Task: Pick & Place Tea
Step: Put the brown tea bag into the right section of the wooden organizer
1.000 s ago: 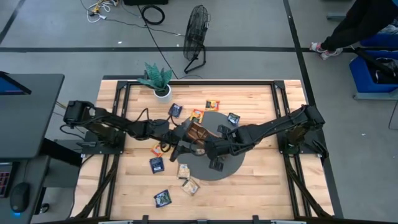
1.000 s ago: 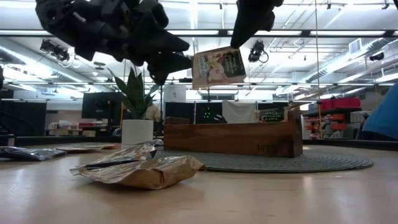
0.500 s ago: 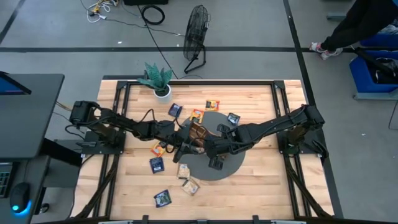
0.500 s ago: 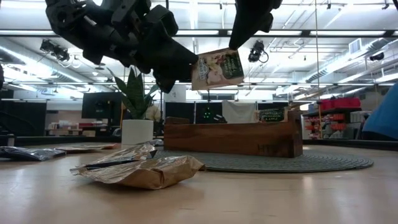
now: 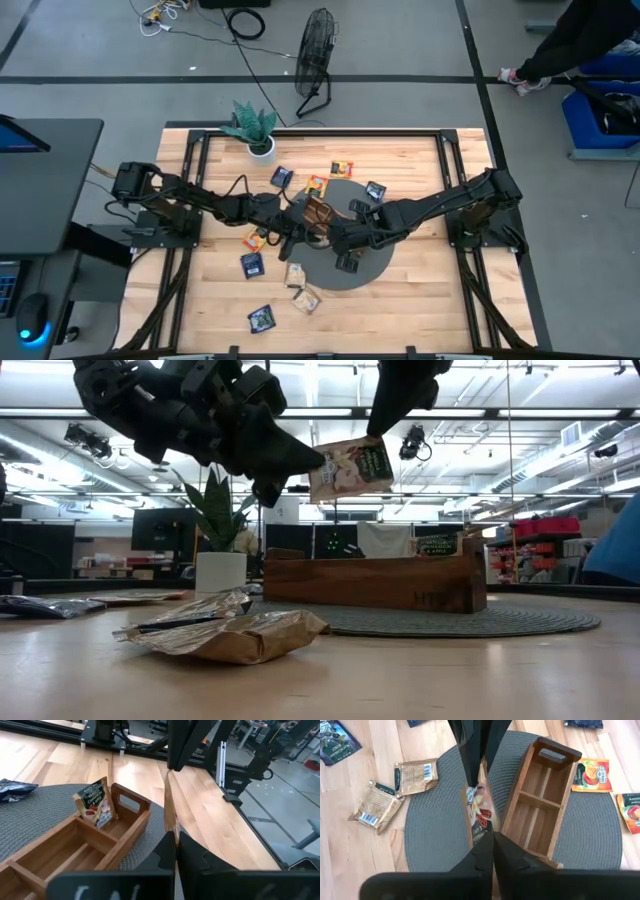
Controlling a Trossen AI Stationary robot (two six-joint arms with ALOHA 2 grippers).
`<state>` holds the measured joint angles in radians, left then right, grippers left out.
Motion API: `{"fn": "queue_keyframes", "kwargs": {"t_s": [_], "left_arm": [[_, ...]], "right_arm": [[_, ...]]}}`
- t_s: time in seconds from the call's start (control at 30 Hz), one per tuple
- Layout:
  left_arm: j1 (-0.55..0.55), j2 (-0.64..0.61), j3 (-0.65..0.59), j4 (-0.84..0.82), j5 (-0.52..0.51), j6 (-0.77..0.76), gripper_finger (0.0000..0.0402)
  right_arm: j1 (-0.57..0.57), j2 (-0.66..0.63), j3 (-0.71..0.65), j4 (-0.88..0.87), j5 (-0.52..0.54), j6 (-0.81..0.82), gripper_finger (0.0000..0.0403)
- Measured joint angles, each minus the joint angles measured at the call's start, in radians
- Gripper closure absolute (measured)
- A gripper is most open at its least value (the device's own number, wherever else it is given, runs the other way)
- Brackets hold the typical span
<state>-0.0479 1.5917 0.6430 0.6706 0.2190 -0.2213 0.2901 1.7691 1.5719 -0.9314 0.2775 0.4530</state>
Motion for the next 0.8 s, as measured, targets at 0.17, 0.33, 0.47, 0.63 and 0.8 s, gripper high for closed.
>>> {"fn": "queue_keyframes", "kwargs": {"t_s": [0.17, 0.33, 0.47, 0.63, 0.8], "left_arm": [[0.0, 0.0, 0.0, 0.003, -0.017, 0.007, 0.0397], [0.0, -0.001, 0.0, 0.023, -0.046, 0.028, 0.0398], [-0.002, -0.001, 0.0, 0.053, -0.058, 0.051, 0.0398], [-0.004, -0.001, -0.001, 0.133, -0.058, 0.077, 0.0399], [-0.029, -0.002, -0.001, 0.229, -0.065, 0.146, 0.0399]], "right_arm": [[0.02, -0.017, -0.001, -0.008, 0.037, 0.0, 0.0351], [0.106, -0.057, -0.001, -0.012, 0.213, 0.017, 0.0312], [0.192, -0.076, -0.001, -0.015, 0.381, 0.052, 0.0288], [0.292, -0.08, -0.012, -0.032, 0.571, 0.136, 0.0268], [0.375, -0.104, -0.1, -0.051, 0.722, 0.296, 0.0261]]}}
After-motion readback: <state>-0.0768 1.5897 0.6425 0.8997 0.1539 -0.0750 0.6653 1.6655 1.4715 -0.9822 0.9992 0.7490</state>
